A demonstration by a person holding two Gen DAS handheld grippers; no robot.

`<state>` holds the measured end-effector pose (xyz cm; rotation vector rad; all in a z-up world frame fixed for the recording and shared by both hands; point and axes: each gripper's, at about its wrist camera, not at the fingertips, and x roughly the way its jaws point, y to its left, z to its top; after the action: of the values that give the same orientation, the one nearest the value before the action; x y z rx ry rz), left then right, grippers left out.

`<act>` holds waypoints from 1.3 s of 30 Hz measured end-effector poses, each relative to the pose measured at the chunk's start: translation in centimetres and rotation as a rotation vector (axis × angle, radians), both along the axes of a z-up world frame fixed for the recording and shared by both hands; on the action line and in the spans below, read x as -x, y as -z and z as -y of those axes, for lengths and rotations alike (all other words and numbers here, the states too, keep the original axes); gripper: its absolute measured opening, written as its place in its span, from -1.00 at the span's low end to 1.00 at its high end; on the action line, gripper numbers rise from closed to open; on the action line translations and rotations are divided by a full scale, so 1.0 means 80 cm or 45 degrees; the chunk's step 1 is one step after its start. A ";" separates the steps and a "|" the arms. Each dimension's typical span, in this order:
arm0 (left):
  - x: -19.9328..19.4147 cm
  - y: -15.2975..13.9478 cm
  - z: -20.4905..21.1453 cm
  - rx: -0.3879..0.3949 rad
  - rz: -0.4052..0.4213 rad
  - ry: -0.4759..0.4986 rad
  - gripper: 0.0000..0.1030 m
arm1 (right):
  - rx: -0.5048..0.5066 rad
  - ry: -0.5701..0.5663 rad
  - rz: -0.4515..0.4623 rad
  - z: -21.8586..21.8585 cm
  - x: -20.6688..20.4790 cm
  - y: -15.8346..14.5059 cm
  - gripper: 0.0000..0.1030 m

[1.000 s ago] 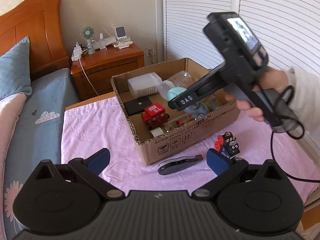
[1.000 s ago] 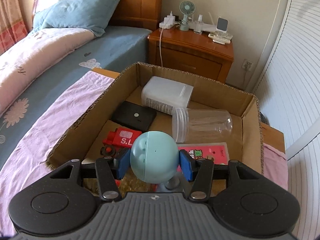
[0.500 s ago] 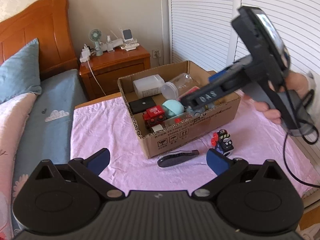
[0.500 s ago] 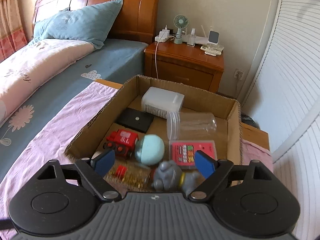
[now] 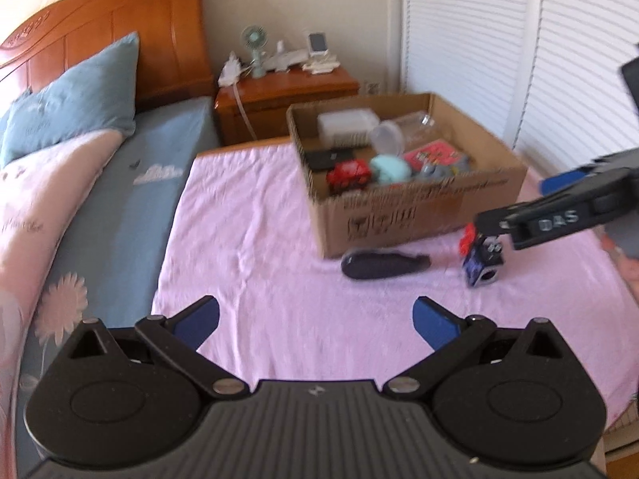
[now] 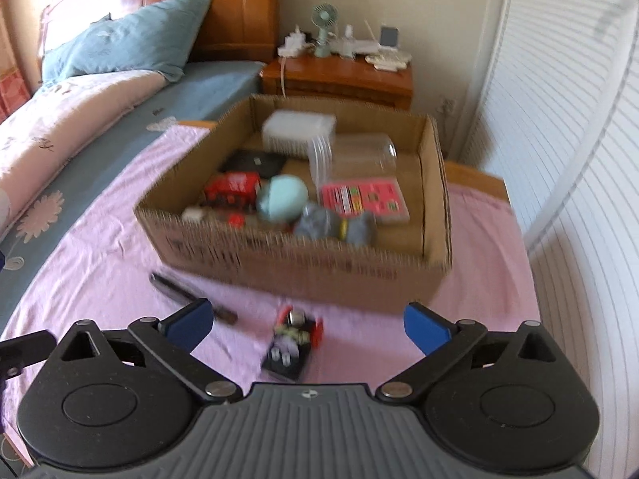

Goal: Organize rigid objects
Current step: 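Move the right tool to the red-wheeled toy robot while the left tool approaches the black oval case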

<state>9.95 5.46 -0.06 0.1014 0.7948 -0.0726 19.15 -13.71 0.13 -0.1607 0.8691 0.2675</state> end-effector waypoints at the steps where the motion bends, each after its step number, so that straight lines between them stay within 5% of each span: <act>1: 0.001 0.005 0.002 -0.006 0.005 -0.008 0.99 | -0.003 0.016 -0.002 0.002 0.004 0.005 1.00; 14: -0.005 0.041 0.004 0.069 0.014 -0.076 0.99 | -0.006 0.127 -0.054 0.006 -0.003 0.050 1.00; 29: -0.007 0.043 0.010 0.097 0.020 -0.046 0.99 | -0.062 0.263 -0.052 0.057 0.000 0.049 1.00; 39: -0.006 0.044 0.010 0.119 0.012 -0.038 0.99 | -0.034 0.215 -0.037 0.059 0.007 0.048 1.00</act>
<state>10.41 4.66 -3.57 0.0016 0.7821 -0.0805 18.62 -18.47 -3.71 -0.0580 0.9017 0.1237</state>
